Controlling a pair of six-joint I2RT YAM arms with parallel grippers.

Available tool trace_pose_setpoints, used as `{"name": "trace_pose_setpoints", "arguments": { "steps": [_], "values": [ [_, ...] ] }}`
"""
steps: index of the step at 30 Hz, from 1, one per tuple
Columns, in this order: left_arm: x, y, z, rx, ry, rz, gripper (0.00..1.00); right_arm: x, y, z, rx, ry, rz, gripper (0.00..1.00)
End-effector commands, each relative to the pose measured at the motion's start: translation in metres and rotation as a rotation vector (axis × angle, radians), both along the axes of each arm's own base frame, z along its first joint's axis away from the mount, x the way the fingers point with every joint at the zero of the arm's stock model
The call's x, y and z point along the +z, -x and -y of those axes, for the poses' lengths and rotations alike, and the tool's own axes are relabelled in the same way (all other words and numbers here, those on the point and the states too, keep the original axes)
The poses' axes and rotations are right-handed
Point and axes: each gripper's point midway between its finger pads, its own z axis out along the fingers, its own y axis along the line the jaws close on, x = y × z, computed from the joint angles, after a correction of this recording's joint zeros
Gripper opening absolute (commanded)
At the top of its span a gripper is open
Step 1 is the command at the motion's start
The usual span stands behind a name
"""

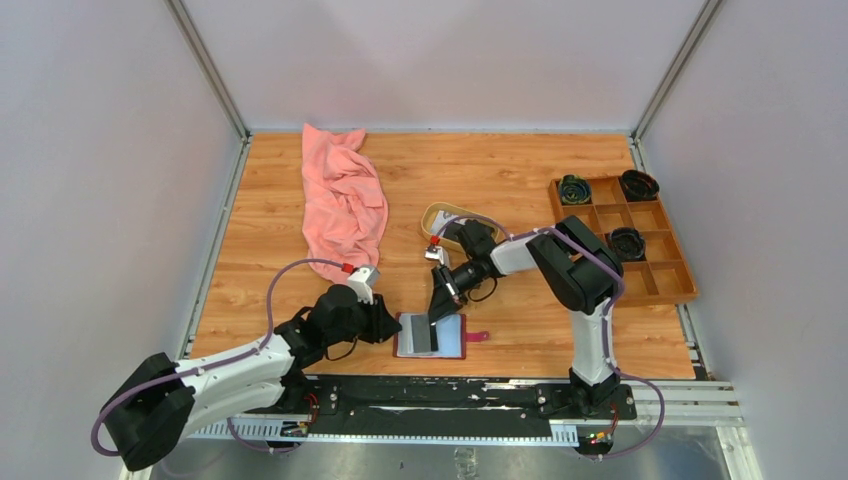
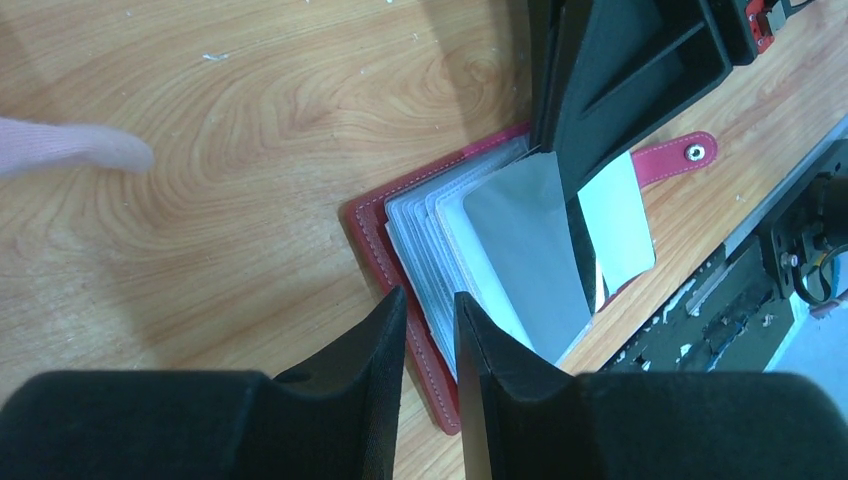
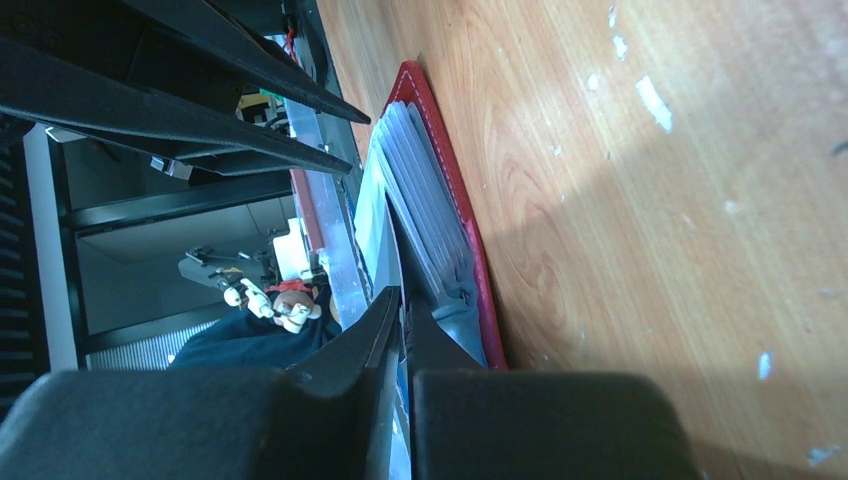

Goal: Put the credit cards into the card holder
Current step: Insert the credit card into the card holder.

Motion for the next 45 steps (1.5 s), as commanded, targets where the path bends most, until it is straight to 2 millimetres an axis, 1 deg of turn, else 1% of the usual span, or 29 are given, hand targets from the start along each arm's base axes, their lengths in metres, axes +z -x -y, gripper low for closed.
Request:
{"name": "trace_pose_setpoints", "arguments": {
  "steps": [1,7,9,11,13,17,19,24,27,30,36,40,45],
  "values": [
    [0.007,-0.002,0.005,-0.019,0.009,0.010,0.28,-0.010,0.003,-0.009,0.007,0.035,-0.019,0.08],
    [0.007,-0.001,0.005,-0.023,0.013,0.004,0.28,-0.012,0.002,-0.016,0.000,0.032,-0.040,0.09],
    [0.008,-0.001,0.006,-0.023,0.018,0.006,0.28,-0.013,0.003,-0.017,-0.003,0.031,-0.053,0.11],
    [0.009,-0.001,0.005,-0.019,0.022,0.010,0.29,-0.015,0.005,-0.018,0.001,0.032,-0.061,0.16],
    [0.010,-0.001,0.005,-0.016,0.027,0.013,0.30,-0.014,0.007,-0.019,0.007,0.027,-0.063,0.24],
    [0.012,-0.001,0.005,-0.013,0.035,0.018,0.31,-0.008,0.006,-0.018,0.021,0.007,-0.041,0.33],
    [0.013,-0.001,0.005,-0.012,0.041,0.022,0.32,-0.004,0.006,-0.017,0.036,0.001,-0.015,0.36],
    [0.016,-0.001,0.005,-0.010,0.057,0.033,0.32,0.003,-0.005,-0.009,0.050,0.027,0.085,0.44],
    [0.018,-0.001,0.005,-0.014,0.063,0.036,0.32,0.006,-0.008,-0.004,0.054,0.039,0.119,0.49],
    [0.019,0.000,0.006,-0.015,0.065,0.037,0.32,0.007,-0.009,-0.003,0.064,0.045,0.151,0.53],
    [0.019,0.000,0.005,-0.017,0.068,0.041,0.32,0.006,-0.011,0.002,0.106,0.073,0.233,0.65],
    [0.019,0.000,0.005,-0.019,0.069,0.041,0.32,0.013,-0.015,0.005,0.135,0.068,0.325,0.70],
    [0.021,0.000,0.006,-0.022,0.074,0.046,0.32,0.021,-0.016,0.008,0.166,0.056,0.372,0.70]
  ]
}}
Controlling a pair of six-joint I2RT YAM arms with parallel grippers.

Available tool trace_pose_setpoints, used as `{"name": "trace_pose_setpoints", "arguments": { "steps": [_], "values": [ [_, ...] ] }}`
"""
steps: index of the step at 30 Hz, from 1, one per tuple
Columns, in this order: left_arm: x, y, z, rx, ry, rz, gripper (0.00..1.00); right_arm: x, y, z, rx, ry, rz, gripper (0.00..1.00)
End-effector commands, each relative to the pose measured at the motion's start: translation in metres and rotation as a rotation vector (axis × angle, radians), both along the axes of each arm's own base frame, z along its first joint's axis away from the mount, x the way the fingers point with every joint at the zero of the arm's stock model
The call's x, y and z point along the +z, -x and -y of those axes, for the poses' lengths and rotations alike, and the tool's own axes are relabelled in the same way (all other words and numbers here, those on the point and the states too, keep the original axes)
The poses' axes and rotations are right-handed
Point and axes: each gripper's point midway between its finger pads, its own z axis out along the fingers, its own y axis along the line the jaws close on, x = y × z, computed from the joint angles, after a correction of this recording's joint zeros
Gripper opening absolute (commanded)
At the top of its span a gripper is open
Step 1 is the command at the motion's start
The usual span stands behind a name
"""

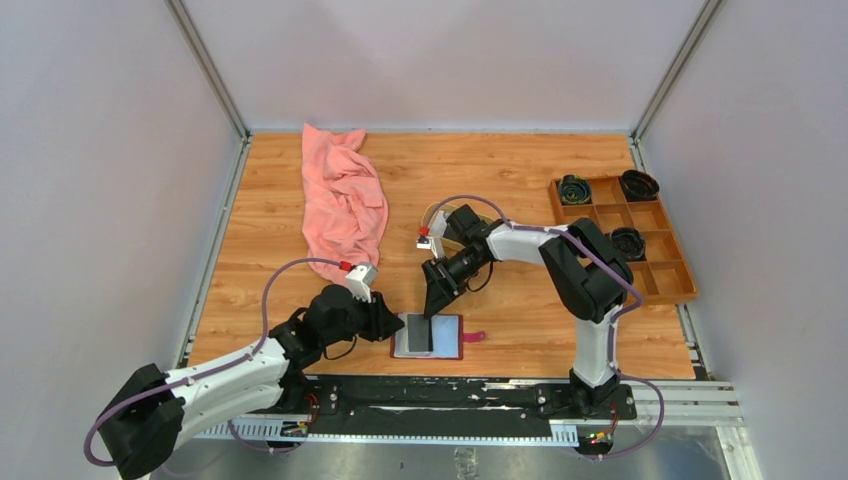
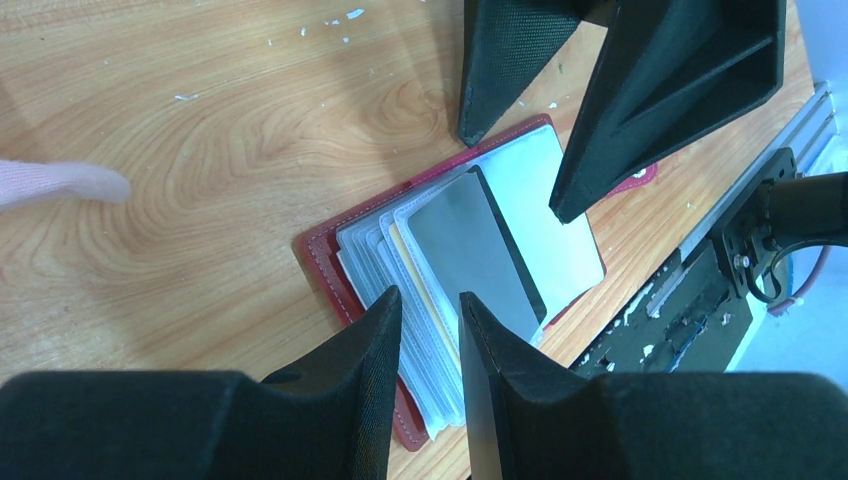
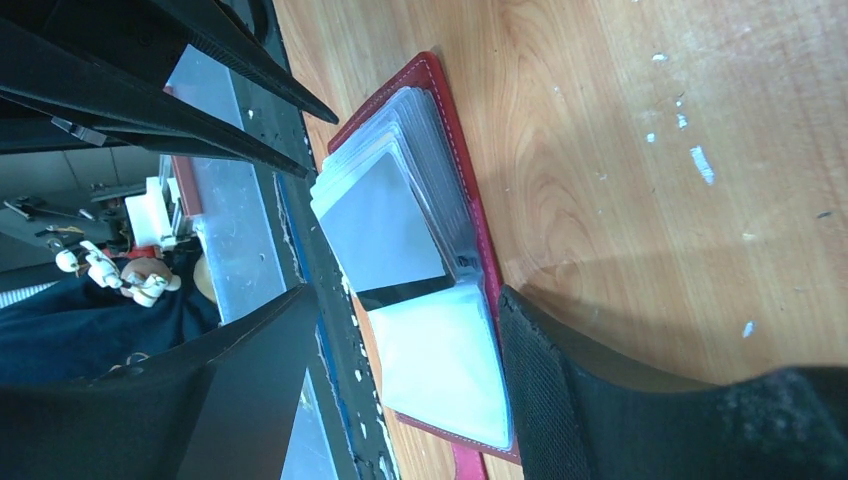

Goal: Put the credit cards into the card holder
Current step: Insert the credit card into the card holder.

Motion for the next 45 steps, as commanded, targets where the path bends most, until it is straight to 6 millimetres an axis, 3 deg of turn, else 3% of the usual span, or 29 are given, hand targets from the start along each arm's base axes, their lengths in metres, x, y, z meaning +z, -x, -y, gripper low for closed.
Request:
{"name": "trace_pose_setpoints", "arguments": {
  "steps": [1,5,9,12,15,23,29,38,45],
  "values": [
    [0.003,0.001,0.000,-0.006,0.016,0.008,0.32,0.010,-0.003,0.007,0.057,0.006,0.106,0.70],
    [0.004,0.001,-0.001,-0.002,0.023,0.016,0.32,0.029,0.001,0.014,0.141,-0.045,0.220,0.62],
    [0.002,0.000,-0.003,0.004,0.017,0.020,0.32,0.036,-0.001,0.021,0.242,-0.079,0.414,0.38],
    [0.000,0.000,-0.004,0.013,0.011,0.016,0.31,0.023,0.000,0.025,0.348,-0.042,0.593,0.17],
    [-0.003,0.000,-0.005,0.019,0.004,0.004,0.30,0.004,0.006,0.025,0.451,0.022,0.704,0.12],
    [-0.025,0.006,-0.011,0.027,-0.048,-0.062,0.23,-0.029,0.016,0.029,0.500,0.154,0.666,0.09],
    [-0.038,0.009,-0.014,0.038,-0.086,-0.105,0.21,-0.040,0.031,0.027,0.503,0.170,0.589,0.09],
    [-0.043,0.013,-0.014,0.023,-0.097,-0.130,0.20,-0.029,0.049,0.010,0.449,0.092,0.488,0.10],
    [-0.042,0.014,-0.014,0.019,-0.094,-0.130,0.20,-0.020,0.046,0.000,0.404,0.066,0.491,0.11]
  ]
}}
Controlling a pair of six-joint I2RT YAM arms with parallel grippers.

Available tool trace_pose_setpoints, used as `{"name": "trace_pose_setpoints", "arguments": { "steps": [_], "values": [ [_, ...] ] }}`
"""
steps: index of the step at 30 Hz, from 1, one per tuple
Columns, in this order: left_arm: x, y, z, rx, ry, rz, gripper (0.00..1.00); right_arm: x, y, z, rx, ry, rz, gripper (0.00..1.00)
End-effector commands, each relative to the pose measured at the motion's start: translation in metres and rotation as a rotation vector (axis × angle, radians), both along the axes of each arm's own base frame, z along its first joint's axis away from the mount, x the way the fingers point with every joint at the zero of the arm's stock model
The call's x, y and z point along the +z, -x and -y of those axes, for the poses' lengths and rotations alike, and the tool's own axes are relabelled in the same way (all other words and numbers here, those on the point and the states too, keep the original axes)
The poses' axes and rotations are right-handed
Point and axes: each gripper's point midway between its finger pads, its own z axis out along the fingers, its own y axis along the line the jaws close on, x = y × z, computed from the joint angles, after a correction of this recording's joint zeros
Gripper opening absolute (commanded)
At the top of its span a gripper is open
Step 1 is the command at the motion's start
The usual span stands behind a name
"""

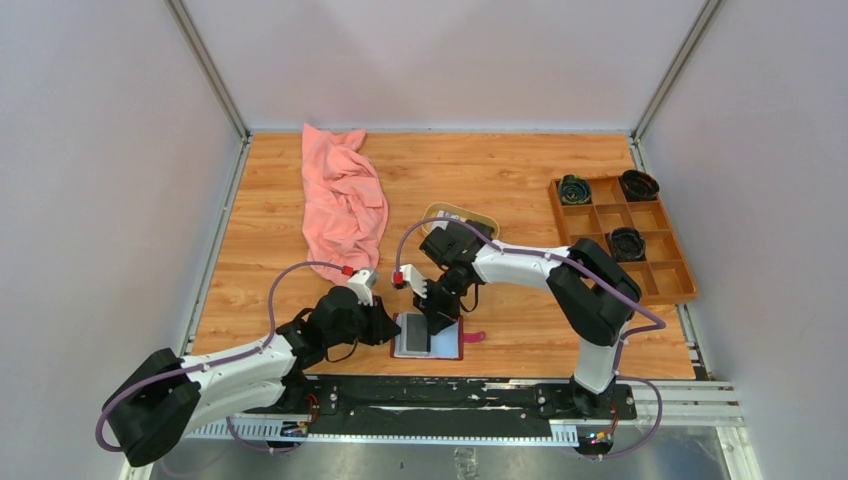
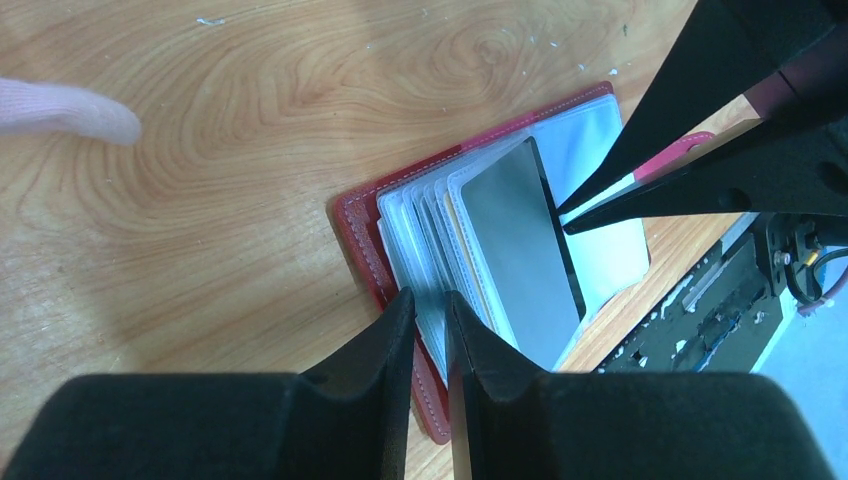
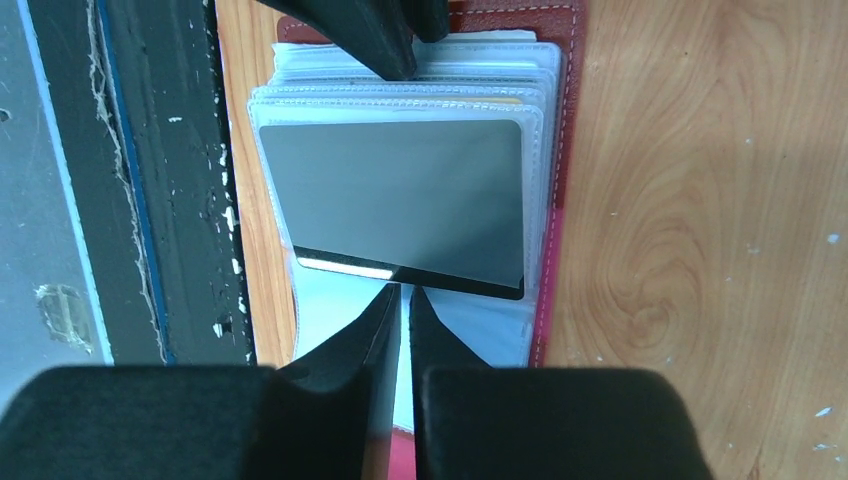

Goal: Put the credit cards into the card holder
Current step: Insert the credit card into the card holder.

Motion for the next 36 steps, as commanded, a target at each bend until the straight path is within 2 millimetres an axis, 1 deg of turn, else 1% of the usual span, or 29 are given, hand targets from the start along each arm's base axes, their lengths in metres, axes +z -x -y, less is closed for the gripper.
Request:
{"name": "trace_pose_setpoints", "arguments": {
  "steps": [1,5,9,11,14,17,20,22,23,24,25,27,29,33,36],
  "values": [
    [-0.015,0.008,-0.009,-0.001,-0.045,-0.043,0.20,0.000,0.008,-0.006,-0.019,-0.010,-0.039,0.12],
    [-0.013,0.008,-0.008,-0.004,-0.040,-0.041,0.20,0.003,0.008,-0.011,-0.035,-0.029,-0.053,0.15],
    [-0.010,0.006,-0.008,0.002,-0.032,-0.027,0.22,0.004,0.009,-0.011,-0.035,-0.034,-0.069,0.16],
    [-0.008,0.004,-0.011,0.017,-0.040,-0.016,0.25,0.007,0.006,-0.007,-0.013,-0.040,-0.050,0.16],
    [0.005,-0.002,-0.017,0.051,-0.050,0.028,0.32,0.021,-0.001,0.005,0.054,-0.052,0.019,0.17],
    [0.016,-0.002,-0.029,0.068,-0.088,0.059,0.44,0.036,-0.006,0.020,0.130,-0.073,0.075,0.18],
    [0.029,-0.006,-0.037,0.096,-0.087,0.121,0.57,0.046,0.004,0.031,0.221,-0.117,0.086,0.19],
    [0.036,-0.006,-0.037,0.100,-0.052,0.144,0.70,0.041,0.013,0.038,0.280,-0.139,0.085,0.20],
    [0.039,-0.006,-0.035,0.108,-0.024,0.151,0.83,0.035,0.016,0.042,0.302,-0.132,0.081,0.20],
    [0.039,-0.006,-0.034,0.120,0.003,0.149,0.93,0.029,0.015,0.045,0.310,-0.116,0.084,0.20],
    [0.039,-0.006,-0.033,0.130,0.029,0.142,0.99,0.024,0.012,0.047,0.310,-0.086,0.089,0.20],
    [0.038,-0.004,-0.031,0.143,0.062,0.124,1.00,0.015,0.005,0.056,0.306,0.007,0.083,0.19],
    [0.035,-0.002,-0.031,0.146,0.069,0.111,1.00,0.012,0.005,0.060,0.312,0.057,0.051,0.18],
    [0.027,0.002,-0.030,0.146,0.063,0.059,1.00,0.006,0.011,0.061,0.314,0.071,-0.003,0.18],
    [0.020,0.010,-0.022,0.114,0.078,-0.007,0.99,-0.002,0.006,0.060,0.272,0.121,-0.025,0.18]
  ]
}}
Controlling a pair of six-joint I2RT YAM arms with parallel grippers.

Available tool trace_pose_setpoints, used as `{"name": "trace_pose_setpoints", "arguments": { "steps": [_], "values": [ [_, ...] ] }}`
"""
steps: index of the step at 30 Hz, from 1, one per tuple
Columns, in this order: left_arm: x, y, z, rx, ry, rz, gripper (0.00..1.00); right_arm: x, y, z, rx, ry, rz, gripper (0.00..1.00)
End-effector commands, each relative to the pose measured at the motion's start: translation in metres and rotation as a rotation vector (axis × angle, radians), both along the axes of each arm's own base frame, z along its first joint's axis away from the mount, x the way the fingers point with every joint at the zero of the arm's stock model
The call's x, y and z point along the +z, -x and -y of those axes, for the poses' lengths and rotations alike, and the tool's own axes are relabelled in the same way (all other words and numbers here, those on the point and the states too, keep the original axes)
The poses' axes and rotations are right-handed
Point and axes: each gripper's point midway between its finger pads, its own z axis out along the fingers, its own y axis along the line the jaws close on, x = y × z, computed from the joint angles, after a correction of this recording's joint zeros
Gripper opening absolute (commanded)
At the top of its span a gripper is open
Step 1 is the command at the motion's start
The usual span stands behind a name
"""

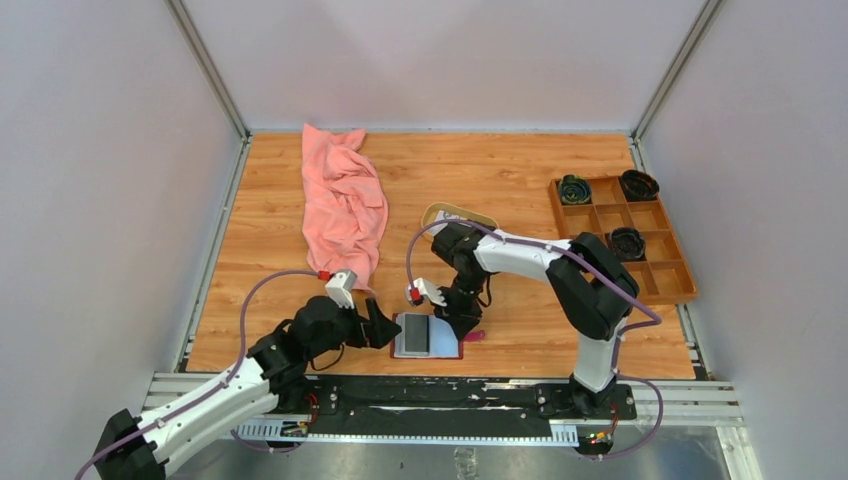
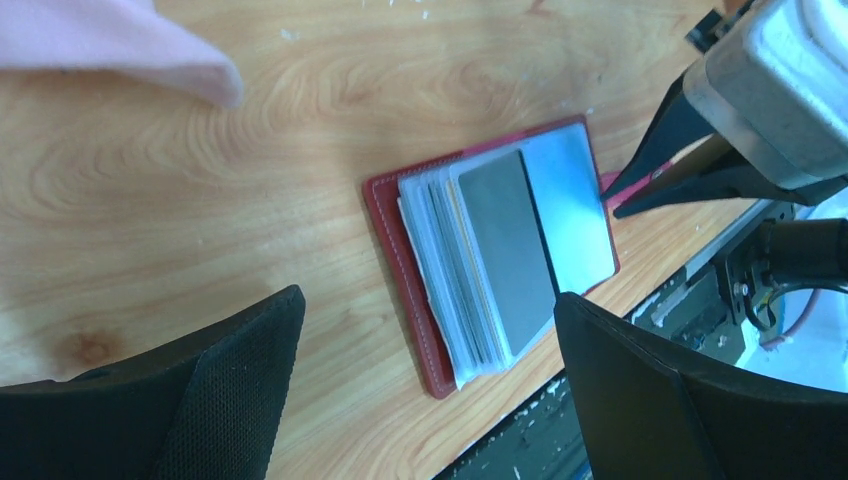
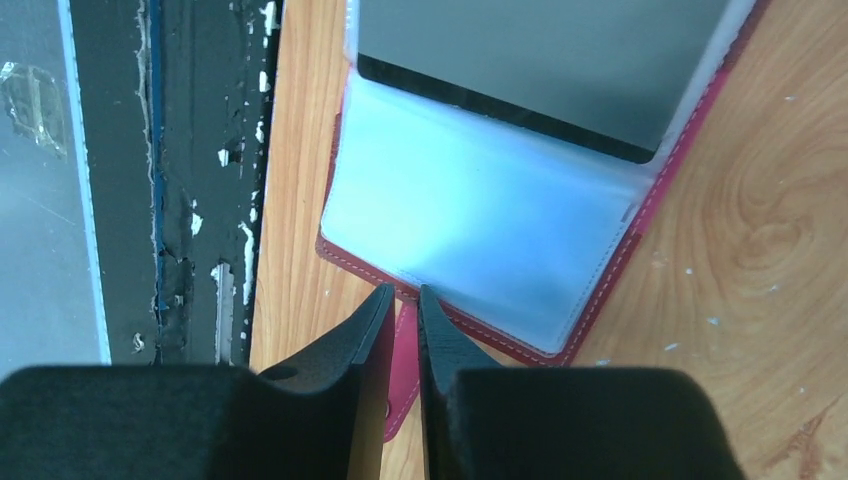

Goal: Put the credit cards into the card holder
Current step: Insert the credit card into the card holder.

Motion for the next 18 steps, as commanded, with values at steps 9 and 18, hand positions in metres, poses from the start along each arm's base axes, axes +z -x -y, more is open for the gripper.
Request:
{"name": "trace_pose_setpoints", "arguments": {
  "steps": [9,18],
  "values": [
    [-0.033,0.021,0.015,-0.039,0.014,-0.241,0.94,-0.014,-0.034,-0.007,-0.202,0.127,0.048,0.21],
    [-0.044,0.028,0.011,-0.010,0.013,-0.307,0.88,-0.008,-0.056,-0.006,-0.316,0.099,0.057,0.26]
  ]
}}
